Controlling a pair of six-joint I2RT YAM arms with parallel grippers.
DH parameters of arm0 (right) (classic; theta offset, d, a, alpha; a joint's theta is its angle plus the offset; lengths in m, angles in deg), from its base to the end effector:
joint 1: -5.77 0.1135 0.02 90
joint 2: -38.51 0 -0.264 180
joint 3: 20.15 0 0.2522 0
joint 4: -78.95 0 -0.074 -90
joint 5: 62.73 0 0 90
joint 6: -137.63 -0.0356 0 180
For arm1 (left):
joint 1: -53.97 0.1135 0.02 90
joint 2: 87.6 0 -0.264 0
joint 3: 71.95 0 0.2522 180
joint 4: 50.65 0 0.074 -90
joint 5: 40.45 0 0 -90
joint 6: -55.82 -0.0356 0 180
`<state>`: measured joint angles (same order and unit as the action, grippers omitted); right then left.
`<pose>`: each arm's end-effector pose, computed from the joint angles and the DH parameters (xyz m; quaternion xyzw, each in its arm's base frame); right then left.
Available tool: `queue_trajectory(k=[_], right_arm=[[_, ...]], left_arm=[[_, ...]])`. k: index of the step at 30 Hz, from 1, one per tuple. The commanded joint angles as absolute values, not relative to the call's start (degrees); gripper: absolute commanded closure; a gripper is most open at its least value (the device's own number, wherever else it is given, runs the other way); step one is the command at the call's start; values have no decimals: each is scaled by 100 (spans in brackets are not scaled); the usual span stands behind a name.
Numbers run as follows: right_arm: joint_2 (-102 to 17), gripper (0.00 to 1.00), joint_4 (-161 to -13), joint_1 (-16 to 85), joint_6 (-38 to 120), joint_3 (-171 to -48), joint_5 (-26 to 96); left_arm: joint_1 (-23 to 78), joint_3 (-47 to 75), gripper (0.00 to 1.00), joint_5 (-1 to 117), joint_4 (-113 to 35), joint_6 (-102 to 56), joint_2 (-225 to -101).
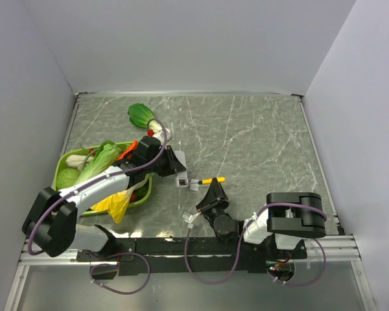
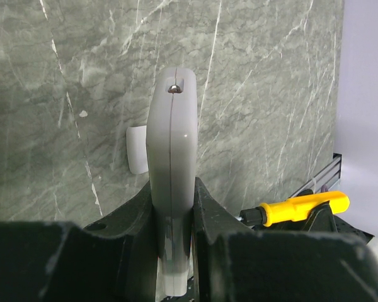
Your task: Unload the batteries from the remote control
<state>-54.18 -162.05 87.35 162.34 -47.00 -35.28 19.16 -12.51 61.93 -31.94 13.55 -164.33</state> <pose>0.0643 0.2186 0.1395 -0.6728 0.2586 -0.5313 0.4453 0.2323 -0.1708 0.2316 -0.0510 0.8857 -0.3699 0.2759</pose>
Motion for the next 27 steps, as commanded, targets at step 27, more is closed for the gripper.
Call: queue_trajectory(k=[27], right_arm=[[-5492, 100, -18124, 8707, 17665, -4692, -3654]], left_arm=[[1890, -1160, 99, 6379, -3698, 1478, -16301]])
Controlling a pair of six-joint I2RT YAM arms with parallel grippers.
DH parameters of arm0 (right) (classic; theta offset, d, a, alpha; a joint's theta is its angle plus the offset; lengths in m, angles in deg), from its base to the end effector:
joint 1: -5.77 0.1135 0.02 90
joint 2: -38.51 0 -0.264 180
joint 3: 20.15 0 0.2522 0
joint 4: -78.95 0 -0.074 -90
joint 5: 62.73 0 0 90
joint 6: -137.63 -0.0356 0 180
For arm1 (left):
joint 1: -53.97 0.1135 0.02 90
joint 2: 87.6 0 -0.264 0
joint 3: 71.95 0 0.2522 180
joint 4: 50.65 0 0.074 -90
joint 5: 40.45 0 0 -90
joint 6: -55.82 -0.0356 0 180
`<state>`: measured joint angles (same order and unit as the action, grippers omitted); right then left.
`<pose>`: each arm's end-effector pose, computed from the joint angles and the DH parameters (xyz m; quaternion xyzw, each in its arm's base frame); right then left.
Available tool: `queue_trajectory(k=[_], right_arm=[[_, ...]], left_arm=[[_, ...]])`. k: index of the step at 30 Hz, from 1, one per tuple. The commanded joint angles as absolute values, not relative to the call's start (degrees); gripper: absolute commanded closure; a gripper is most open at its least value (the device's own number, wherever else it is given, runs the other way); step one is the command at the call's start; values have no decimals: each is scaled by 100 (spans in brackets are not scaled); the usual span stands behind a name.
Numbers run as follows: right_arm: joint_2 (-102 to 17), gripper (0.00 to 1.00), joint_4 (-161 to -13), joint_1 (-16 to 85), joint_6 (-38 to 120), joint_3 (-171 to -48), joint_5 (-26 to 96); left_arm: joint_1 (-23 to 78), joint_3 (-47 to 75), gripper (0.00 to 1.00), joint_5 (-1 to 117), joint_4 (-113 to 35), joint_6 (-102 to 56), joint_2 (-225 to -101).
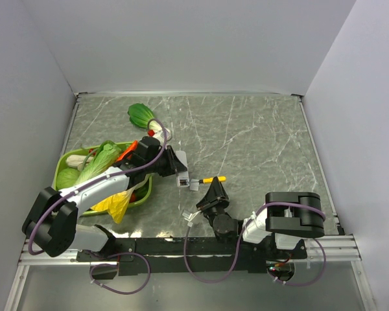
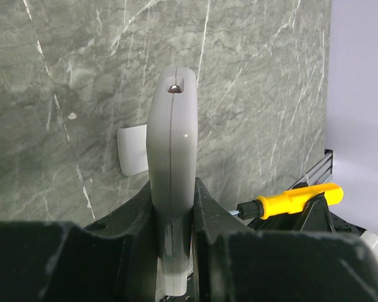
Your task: Unload the batteries from the remote control
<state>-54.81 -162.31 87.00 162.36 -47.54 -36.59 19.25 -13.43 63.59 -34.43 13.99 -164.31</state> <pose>0.0663 0.2200 0.1395 -0.6678 0.2683 -0.5382 0.4387 0.2322 -0.1714 0.2304 -0.0462 0.8786 -0.3874 0.2754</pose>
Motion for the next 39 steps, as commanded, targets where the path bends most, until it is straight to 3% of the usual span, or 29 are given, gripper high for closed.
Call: queue_trajectory(k=[1, 30, 39], right_arm=[[-5501, 100, -18124, 8698, 17674, -4692, -3637], [-5967, 100, -18124, 8918, 17727, -4947, -3197], [-5589, 100, -17387, 9032, 16937, -5027, -3100]], left_arm=[[1890, -1143, 99, 6370, -3558, 1487, -16301], [1890, -1160, 99, 6309, -3645, 1364, -16231], [1890, -1283, 99, 6730, -4189, 1381, -16222]])
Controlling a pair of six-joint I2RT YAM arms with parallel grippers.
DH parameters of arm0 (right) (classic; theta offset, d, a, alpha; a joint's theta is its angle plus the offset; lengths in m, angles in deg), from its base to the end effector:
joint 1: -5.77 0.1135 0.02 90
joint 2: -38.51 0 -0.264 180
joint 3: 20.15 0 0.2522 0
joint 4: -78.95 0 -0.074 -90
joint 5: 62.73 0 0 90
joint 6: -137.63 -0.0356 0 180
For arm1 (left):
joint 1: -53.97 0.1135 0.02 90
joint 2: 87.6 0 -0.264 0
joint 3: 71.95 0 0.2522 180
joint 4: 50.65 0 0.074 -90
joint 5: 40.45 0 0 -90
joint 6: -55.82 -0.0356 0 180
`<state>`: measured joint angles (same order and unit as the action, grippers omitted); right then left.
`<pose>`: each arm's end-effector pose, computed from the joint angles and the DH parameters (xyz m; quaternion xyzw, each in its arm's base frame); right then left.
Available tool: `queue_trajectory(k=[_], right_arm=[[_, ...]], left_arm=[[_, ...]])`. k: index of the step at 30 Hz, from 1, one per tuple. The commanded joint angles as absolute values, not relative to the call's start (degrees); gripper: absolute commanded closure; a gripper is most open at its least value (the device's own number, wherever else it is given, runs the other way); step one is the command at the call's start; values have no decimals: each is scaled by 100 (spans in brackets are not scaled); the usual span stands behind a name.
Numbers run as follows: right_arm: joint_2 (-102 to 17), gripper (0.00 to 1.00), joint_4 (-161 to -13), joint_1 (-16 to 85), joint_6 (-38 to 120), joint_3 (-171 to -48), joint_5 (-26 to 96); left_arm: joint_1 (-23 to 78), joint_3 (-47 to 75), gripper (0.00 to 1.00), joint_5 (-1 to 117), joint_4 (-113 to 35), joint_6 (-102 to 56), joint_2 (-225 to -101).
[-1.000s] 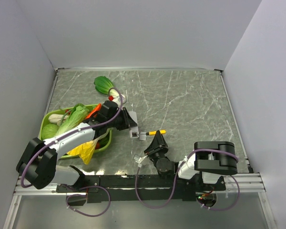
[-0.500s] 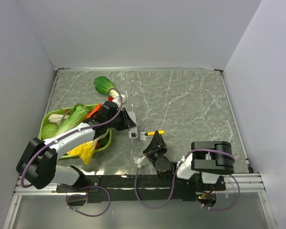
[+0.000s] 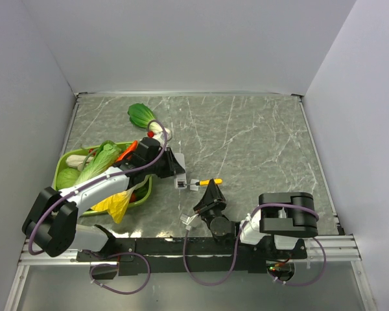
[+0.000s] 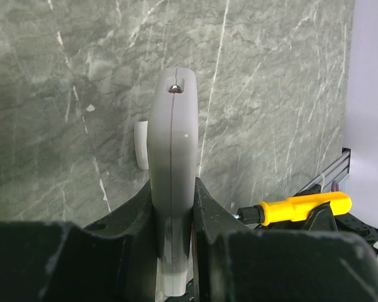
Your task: Unload the batteries from the remote control
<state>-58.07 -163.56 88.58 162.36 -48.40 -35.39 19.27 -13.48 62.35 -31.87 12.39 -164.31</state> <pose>0.0606 0.2275 0.1322 -0.6796 0.2478 -0.5284 0.4444 0.2303 -0.1691 0.2260 -0.0425 0.8898 -0.3644 0.2714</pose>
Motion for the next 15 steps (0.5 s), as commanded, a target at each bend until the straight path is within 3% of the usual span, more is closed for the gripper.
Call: queue_trajectory(k=[1, 15], right_arm=[[-5589, 100, -17377, 9041, 16901, -5026, -3083], [-5808, 100, -18088, 9041, 16496, -4772, -3188]], left_arm=[[1890, -1301, 99, 6757, -4224, 1381, -16205], [1890, -1362, 99, 7451, -4558, 1275, -16345]])
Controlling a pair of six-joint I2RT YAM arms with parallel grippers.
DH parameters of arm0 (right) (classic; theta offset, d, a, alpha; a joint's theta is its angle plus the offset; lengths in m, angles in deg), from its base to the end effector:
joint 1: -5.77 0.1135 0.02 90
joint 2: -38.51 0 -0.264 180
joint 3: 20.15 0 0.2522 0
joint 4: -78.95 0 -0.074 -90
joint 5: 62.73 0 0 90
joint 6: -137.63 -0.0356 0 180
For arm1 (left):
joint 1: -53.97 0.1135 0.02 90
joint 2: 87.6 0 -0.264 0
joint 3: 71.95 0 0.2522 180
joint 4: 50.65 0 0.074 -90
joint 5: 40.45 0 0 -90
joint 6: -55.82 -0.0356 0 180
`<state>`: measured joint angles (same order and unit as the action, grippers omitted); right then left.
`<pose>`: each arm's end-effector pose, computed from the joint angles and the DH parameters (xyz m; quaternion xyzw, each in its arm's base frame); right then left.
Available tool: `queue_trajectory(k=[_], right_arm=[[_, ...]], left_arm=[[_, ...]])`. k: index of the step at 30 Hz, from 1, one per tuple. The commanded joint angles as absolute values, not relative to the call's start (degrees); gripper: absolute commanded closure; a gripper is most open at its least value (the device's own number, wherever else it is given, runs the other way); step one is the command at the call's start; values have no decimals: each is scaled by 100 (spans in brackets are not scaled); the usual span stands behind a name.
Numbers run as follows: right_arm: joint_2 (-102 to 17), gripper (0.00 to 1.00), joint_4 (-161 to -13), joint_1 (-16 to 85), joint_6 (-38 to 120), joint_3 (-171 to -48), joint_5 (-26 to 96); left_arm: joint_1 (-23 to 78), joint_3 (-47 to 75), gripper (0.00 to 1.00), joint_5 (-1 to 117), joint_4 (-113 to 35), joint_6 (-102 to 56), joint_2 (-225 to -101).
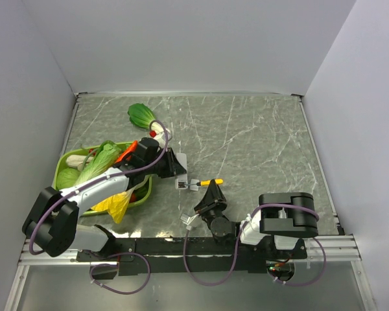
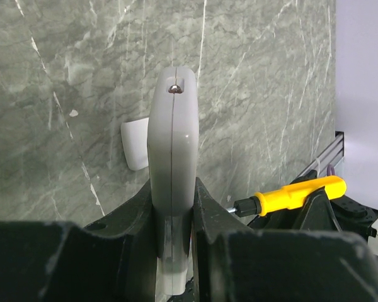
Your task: Unload the batteries from the remote control
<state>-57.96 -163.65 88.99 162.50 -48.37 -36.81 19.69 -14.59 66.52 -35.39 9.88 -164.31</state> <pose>0.0592 0.2269 0.1328 -0.6764 0.2530 -0.5335 0.4403 0.2306 -0.1698 0.2255 -0.0063 0.8784 -0.3916 0.2739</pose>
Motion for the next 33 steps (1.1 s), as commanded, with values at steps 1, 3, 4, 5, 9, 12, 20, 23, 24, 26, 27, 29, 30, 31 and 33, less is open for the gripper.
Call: queue_trajectory(k=[1, 3, 4, 5, 9, 12, 20, 23, 24, 26, 27, 29, 30, 31, 33], right_arm=[[-5843, 100, -18124, 9050, 16479, -4771, -3214], [-5844, 100, -18124, 9050, 16338, -4754, -3250], [-5844, 100, -18124, 9050, 16286, -4754, -3267], [-5835, 100, -18124, 9050, 16233, -4745, -3302], [-5791, 100, -18124, 9050, 16153, -4727, -3294], [-5677, 100, -18124, 9041, 16039, -4763, -3329], [-5229, 100, -17984, 9050, 15662, -4780, -3426], [-5149, 100, -17554, 9050, 15276, -4850, -3478], [-5149, 100, -17449, 9050, 15179, -4868, -3487], [-5158, 100, -17412, 9076, 14994, -4912, -3531], [-5158, 100, -17395, 9068, 14950, -4930, -3549], [-5132, 100, -17132, 9094, 14730, -4947, -3601], [-5114, 100, -17027, 9094, 14651, -4956, -3610], [-5097, 100, -16956, 9094, 14546, -4965, -3610], [-5053, 100, -16771, 9094, 14449, -4991, -3610]], left_arm=[[1890, -1371, 99, 7486, -4602, 1293, -16363], [1890, -1380, 99, 7495, -4620, 1311, -16372], [1890, -1380, 99, 7513, -4620, 1311, -16363], [1890, -1371, 99, 7504, -4603, 1302, -16354], [1899, -1362, 99, 7487, -4568, 1258, -16293], [1899, -1301, 99, 7434, -4471, 1162, -16284], [1908, -1239, 99, 7073, -4190, 1100, -16328], [1908, -1309, 99, 7135, -4321, 1170, -16345], [1899, -1336, 99, 7152, -4348, 1188, -16319], [1899, -1389, 99, 7222, -4488, 1223, -16310], [1908, -1406, 99, 7240, -4541, 1232, -16275], [1908, -1424, 99, 7258, -4576, 1249, -16257], [1908, -1424, 99, 7258, -4568, 1249, -16231], [1908, -1424, 99, 7249, -4585, 1241, -16231], [1908, -1424, 99, 7179, -4559, 1232, -16205]])
